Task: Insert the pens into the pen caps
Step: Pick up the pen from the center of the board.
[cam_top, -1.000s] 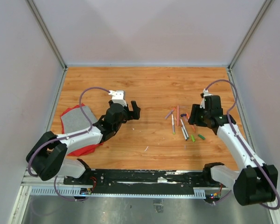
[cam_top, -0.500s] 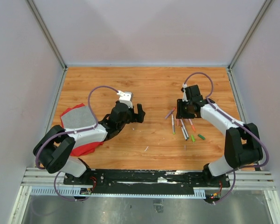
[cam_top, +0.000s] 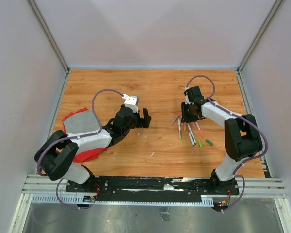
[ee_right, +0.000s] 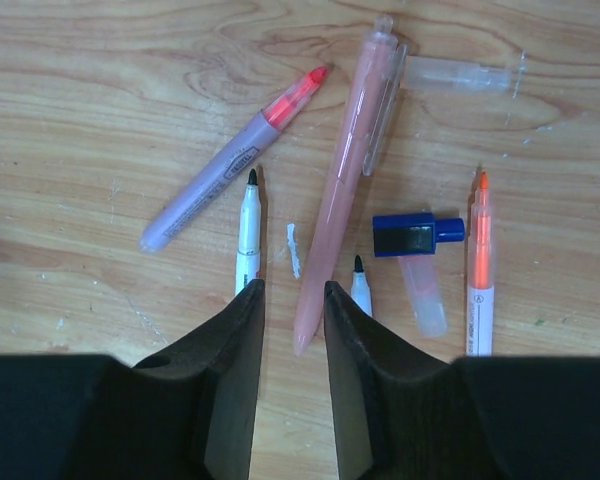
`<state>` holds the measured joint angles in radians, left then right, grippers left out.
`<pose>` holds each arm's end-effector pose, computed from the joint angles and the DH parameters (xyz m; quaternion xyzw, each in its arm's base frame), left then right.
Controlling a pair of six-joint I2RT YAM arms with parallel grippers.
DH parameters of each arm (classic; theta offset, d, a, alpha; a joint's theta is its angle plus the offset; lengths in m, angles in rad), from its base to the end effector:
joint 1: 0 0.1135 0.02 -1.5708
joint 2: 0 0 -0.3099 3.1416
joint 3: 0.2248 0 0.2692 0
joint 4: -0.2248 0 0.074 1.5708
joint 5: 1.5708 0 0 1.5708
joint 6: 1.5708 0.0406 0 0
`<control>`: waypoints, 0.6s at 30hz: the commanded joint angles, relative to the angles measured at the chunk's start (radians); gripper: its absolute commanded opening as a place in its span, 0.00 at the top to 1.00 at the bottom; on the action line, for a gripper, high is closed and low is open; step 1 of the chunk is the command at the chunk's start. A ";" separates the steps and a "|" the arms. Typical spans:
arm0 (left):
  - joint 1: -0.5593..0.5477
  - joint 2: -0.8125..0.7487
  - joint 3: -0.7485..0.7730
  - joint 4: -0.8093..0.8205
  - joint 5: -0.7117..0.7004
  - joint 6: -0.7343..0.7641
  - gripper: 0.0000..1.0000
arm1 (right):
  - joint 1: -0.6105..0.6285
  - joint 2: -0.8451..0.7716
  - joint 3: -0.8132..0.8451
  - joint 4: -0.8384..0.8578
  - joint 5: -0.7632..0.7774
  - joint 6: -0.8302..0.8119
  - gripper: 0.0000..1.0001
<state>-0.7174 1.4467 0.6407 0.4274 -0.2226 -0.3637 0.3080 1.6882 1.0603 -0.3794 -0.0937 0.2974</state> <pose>0.2411 -0.1985 0.2312 0.0833 0.8206 -0.2083 0.5257 0.3467 0.1143 0.2189 -0.0181 0.9594 0.1257 0.2517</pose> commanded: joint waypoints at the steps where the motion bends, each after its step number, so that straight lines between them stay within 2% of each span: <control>1: -0.007 0.001 0.021 0.047 0.011 0.016 0.04 | 0.014 0.024 0.041 -0.010 0.037 0.005 0.70; 18: -0.007 0.006 0.024 0.048 0.006 0.022 0.04 | 0.014 0.103 0.074 -0.029 0.060 -0.005 0.71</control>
<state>-0.7174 1.4467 0.6407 0.4404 -0.2218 -0.3595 0.3080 1.7660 1.1065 -0.3897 -0.0479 0.2955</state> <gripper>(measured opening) 0.961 0.294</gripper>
